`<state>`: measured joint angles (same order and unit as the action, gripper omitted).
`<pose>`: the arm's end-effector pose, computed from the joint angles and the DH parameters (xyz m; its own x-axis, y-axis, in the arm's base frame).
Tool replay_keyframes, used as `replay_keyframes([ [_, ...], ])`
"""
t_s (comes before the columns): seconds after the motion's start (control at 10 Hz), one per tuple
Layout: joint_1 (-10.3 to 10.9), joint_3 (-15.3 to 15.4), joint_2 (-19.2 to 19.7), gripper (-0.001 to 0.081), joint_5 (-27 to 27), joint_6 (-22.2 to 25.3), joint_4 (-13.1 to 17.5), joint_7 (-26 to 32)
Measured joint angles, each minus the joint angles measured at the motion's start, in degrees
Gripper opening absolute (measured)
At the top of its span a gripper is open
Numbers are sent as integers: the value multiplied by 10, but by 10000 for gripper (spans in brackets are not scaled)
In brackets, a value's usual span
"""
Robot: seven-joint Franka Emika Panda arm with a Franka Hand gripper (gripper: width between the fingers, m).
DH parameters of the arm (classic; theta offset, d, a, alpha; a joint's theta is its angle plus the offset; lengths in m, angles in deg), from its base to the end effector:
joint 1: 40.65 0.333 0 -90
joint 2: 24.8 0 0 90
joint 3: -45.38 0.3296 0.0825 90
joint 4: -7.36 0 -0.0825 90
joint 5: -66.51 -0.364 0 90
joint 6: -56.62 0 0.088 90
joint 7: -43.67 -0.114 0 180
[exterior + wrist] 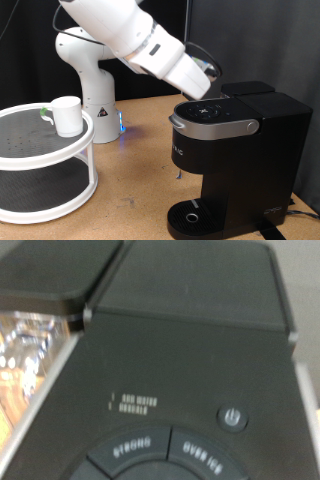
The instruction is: Make a cup of coffee with the keurig machine
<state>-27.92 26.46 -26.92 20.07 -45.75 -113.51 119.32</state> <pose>0.4996 0.0119 0.4535 0.6323 0.5579 0.5375 0.7724 -0.4008 -0.4927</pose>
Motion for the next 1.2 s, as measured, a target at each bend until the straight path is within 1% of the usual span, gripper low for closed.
replay_keyframes([
  [0.3, -1, -9, -15, 1, -2, 34, 21, -1],
  [0.4, -2, -10, -19, 1, -2, 36, 26, -4],
  [0.6, -2, -11, -23, 1, -2, 36, 27, -6],
  [0.7, -2, -12, -23, 1, -16, 28, 23, -6],
  [0.8, -2, -12, -26, 1, -48, 2, 11, -2],
  [0.9, -2, -14, -35, 1, -83, -27, -8, 7],
  [1.0, -4, -20, -48, 1, -98, -30, -28, 8],
  [1.2, -18, -36, -74, 1, -95, 2, -58, -23],
])
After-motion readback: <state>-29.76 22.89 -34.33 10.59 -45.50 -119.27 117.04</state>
